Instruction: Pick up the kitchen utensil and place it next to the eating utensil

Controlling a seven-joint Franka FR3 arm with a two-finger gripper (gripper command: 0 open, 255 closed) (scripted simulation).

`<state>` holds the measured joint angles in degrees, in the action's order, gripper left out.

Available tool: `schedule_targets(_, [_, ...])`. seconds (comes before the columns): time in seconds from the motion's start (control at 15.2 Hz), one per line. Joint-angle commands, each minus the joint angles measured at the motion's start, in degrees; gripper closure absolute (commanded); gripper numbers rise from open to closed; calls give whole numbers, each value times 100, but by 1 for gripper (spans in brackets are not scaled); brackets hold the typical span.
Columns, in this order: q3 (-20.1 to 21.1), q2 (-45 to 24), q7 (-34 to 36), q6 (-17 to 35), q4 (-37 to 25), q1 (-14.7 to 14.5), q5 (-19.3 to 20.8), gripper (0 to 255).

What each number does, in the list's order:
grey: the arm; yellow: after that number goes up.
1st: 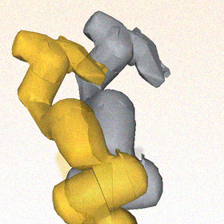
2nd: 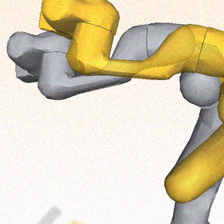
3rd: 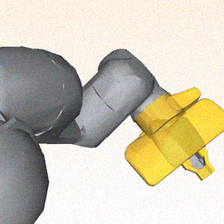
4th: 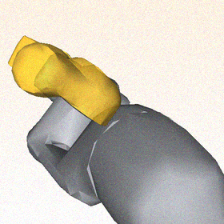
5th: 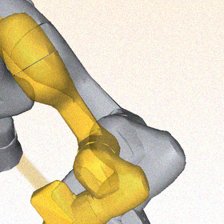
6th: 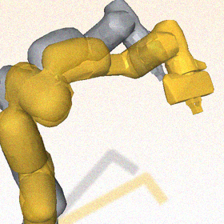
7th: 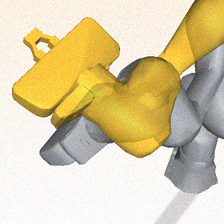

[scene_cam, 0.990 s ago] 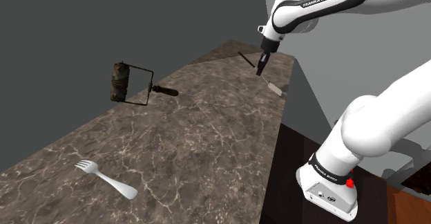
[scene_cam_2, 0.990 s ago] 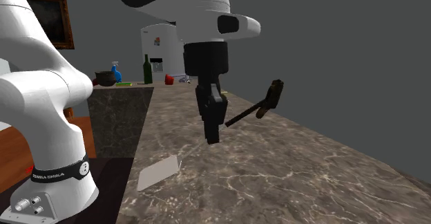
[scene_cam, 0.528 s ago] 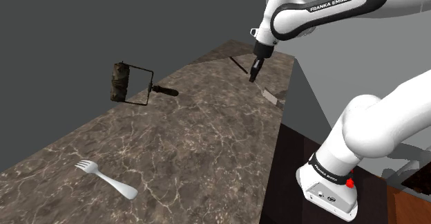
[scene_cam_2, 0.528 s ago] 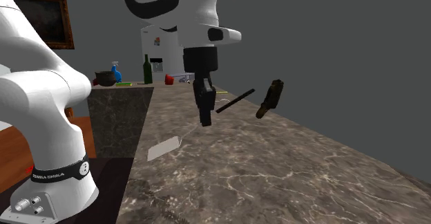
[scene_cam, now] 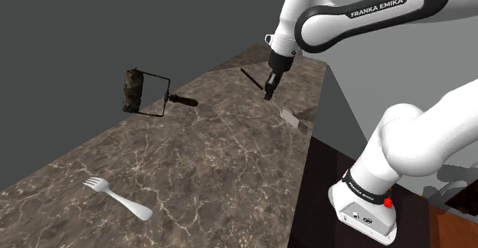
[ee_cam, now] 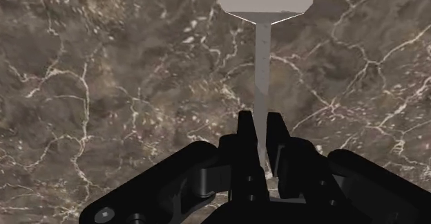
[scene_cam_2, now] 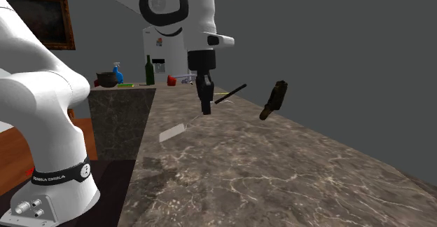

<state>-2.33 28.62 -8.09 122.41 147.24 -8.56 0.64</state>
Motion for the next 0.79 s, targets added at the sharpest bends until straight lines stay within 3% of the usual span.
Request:
schedule_targets(0.0, [240,28,313,8,37,-145,-109,255])
schedule_targets(0.73, [1503,-494,1940,74,-453,-833,-564,255])
